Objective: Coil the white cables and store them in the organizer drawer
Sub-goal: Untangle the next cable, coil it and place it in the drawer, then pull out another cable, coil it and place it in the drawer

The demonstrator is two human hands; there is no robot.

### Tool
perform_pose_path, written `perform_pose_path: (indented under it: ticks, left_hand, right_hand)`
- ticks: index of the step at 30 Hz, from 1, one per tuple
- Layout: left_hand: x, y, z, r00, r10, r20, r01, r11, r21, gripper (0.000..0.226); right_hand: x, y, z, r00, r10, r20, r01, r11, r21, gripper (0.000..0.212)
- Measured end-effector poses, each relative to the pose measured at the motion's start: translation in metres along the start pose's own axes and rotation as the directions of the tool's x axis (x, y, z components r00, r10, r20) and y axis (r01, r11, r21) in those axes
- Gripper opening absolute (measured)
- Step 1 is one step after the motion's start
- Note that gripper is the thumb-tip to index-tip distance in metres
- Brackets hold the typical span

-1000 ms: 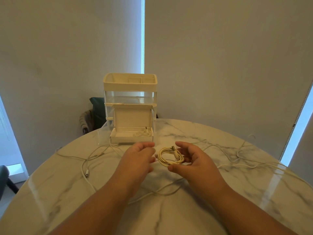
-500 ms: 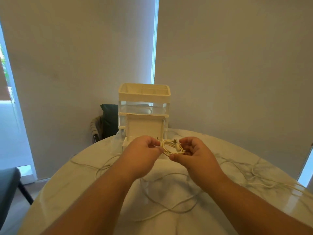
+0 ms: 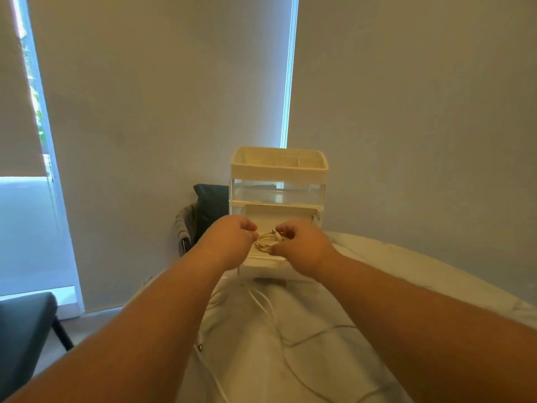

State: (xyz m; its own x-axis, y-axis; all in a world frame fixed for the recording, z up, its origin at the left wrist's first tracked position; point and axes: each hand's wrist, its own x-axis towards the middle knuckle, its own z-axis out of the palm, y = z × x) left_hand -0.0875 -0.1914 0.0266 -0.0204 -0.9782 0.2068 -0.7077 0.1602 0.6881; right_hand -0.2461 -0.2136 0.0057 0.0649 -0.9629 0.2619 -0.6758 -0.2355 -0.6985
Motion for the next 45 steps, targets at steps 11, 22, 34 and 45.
perform_pose_path:
  ticks: [11, 22, 34, 45]
  left_hand:
    - [0.028, -0.056, 0.027, 0.997, 0.030, -0.078, -0.002, 0.941, 0.338, 0.027]
    - [0.025, -0.057, 0.026, 0.998, 0.013, -0.054, 0.002, 0.964, 0.265, 0.040]
    - [0.010, -0.051, 0.011, 0.956, 0.098, -0.277, -0.063, 0.989, 0.132, 0.035]
    - [-0.070, 0.002, -0.028, 0.852, 0.080, -0.517, -0.249, 0.931, -0.266, 0.027]
  right_hand:
    - [0.058, 0.003, 0.029, 0.972, 0.117, 0.203, -0.018, 0.902, -0.432, 0.024]
    - [0.062, -0.006, 0.027, 0.943, 0.186, 0.276, 0.017, 0.802, -0.597, 0.037]
    - [-0.022, 0.012, -0.035, 0.996, 0.007, -0.092, -0.020, 0.990, -0.142, 0.020]
    - [-0.161, 0.005, -0.074, 0.994, 0.112, -0.014, -0.109, 0.986, 0.127, 0.019]
